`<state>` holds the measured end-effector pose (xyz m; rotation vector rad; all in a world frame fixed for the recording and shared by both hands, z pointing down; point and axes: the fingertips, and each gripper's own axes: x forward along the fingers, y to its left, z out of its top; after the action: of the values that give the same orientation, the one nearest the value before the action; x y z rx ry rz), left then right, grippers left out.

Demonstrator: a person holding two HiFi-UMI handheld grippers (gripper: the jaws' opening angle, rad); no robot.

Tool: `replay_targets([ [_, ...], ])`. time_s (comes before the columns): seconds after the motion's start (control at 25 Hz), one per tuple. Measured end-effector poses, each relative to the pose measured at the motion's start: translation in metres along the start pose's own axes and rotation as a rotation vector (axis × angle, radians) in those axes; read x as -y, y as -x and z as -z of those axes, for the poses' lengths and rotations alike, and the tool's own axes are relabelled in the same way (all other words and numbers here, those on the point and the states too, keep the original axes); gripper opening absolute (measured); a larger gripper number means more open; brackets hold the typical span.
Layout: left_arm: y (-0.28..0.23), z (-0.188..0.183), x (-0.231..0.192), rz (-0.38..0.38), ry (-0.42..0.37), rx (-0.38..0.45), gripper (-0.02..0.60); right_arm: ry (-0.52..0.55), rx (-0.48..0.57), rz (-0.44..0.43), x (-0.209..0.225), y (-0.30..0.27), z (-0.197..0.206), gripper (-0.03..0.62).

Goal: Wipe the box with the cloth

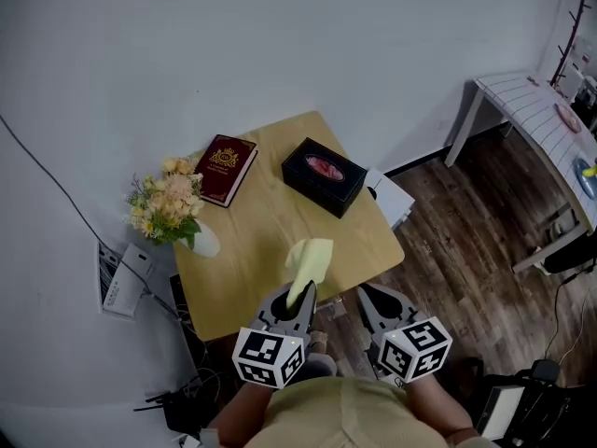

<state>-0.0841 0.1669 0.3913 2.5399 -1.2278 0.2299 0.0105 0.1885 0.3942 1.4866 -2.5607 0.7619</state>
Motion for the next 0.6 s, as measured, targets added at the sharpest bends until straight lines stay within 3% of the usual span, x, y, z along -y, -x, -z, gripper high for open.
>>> replay_targets([
  [0.6, -0.044, -0.014, -0.055, 0.083, -0.072, -0.047, 0.035, 0.011, -0.013, 0.054, 0.008, -0.076, -0.025, 0.031],
])
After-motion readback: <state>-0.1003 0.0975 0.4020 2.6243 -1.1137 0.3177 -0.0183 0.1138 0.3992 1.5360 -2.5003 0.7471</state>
